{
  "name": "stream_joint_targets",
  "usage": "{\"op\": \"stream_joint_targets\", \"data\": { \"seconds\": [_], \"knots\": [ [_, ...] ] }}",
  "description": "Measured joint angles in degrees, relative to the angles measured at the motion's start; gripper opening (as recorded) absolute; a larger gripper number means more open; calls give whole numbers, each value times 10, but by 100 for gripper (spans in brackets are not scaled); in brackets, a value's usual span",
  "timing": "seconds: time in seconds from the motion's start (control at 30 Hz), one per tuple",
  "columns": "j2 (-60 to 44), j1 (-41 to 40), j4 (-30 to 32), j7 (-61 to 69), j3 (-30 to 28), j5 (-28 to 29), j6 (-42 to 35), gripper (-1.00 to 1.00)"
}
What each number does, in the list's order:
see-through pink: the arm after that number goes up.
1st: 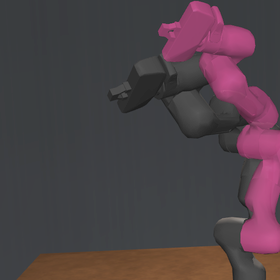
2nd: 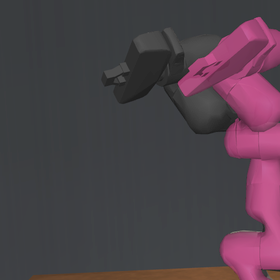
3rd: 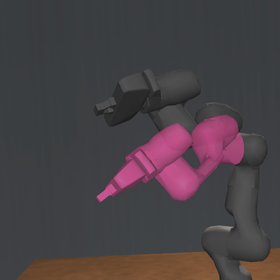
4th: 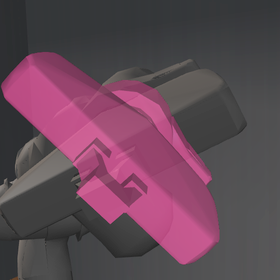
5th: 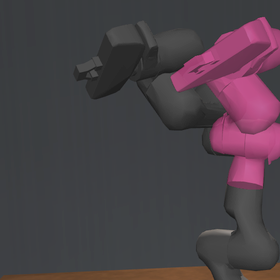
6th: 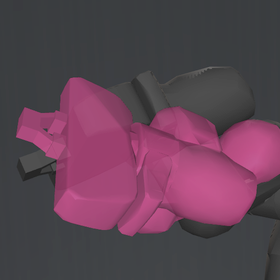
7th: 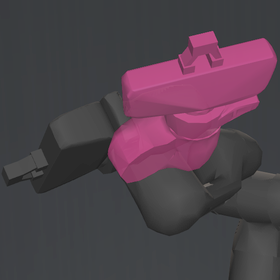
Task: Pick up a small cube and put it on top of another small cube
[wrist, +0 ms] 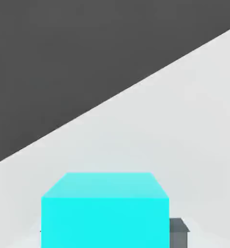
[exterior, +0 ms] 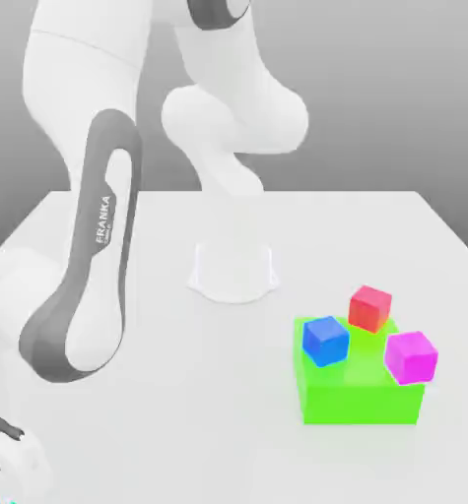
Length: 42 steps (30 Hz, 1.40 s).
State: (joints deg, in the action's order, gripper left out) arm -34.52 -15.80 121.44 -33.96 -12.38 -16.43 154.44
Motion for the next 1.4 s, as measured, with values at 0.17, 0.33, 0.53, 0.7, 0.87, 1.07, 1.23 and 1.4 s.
{"op": "stream_joint_targets", "data": {
  "seconds": [0.17,0.33,0.53,0.7,0.87,1.07,1.23,1.4],
  "knots": [
    [77,23,20,-20,-26,31,-56,-100],
    [180,80,93,22,27,53,-83,-100],
    [302,163,188,95,110,61,-110,-100],
    [405,246,267,164,153,57,-133,-100],
    [510,318,345,235,201,51,-157,-100],
    [639,423,440,316,254,47,-184,-100],
    [617,455,484,341,280,44,-116,-100],
    [559,451,497,340,289,44,-44,100]
  ]
}}
